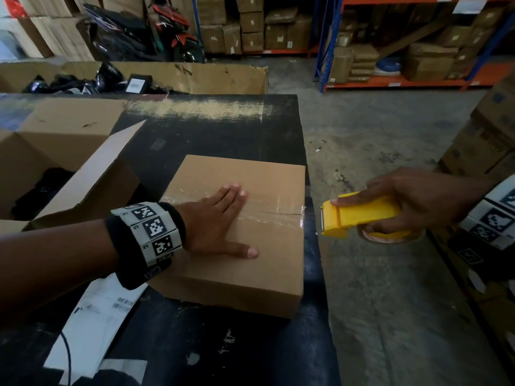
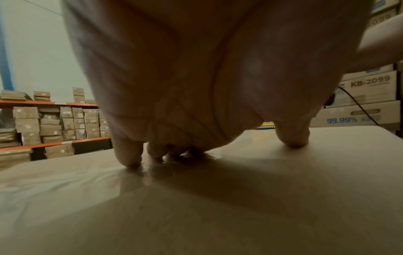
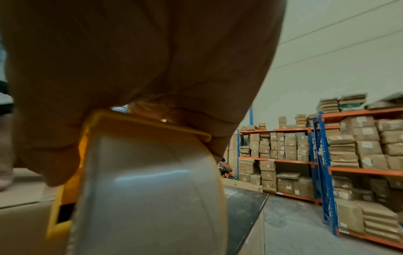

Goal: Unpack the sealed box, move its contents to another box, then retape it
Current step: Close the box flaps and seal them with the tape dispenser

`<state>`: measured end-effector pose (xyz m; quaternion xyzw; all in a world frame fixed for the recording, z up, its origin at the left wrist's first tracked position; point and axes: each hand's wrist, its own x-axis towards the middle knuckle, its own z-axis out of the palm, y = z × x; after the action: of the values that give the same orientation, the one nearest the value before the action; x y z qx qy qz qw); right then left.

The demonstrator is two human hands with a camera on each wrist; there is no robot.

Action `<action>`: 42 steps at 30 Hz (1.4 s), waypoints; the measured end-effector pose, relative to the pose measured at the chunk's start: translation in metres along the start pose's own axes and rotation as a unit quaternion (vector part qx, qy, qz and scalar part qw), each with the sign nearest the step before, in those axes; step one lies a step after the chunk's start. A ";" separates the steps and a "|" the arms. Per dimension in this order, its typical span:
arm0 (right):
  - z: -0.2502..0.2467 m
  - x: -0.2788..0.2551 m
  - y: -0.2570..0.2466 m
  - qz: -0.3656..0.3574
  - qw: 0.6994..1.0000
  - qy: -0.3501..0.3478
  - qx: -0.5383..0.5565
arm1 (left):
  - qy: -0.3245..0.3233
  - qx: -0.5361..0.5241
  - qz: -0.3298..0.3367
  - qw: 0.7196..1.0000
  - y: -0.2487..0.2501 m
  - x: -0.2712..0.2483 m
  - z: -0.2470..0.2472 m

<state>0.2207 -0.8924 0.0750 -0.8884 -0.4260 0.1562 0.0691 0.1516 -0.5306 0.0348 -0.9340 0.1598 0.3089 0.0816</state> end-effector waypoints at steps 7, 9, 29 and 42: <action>0.013 0.020 0.012 0.029 0.998 -0.045 0.033 | -0.001 0.006 0.006 1.000 0.000 0.002 -0.001; 0.016 0.028 0.017 0.047 0.996 -0.057 0.052 | -0.002 0.005 0.007 1.000 -0.002 0.003 -0.001; 0.054 0.038 -0.019 0.076 0.852 0.399 0.330 | 0.188 0.113 0.290 0.932 0.078 0.025 -0.039; 0.042 0.096 -0.034 0.035 0.840 0.406 0.359 | 0.199 -0.030 0.259 0.945 0.039 -0.030 0.012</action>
<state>0.2381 -0.7967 0.0232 -0.7999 -0.2426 -0.0739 0.5439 0.1092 -0.5566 0.0414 -0.9050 0.3995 0.1320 -0.0624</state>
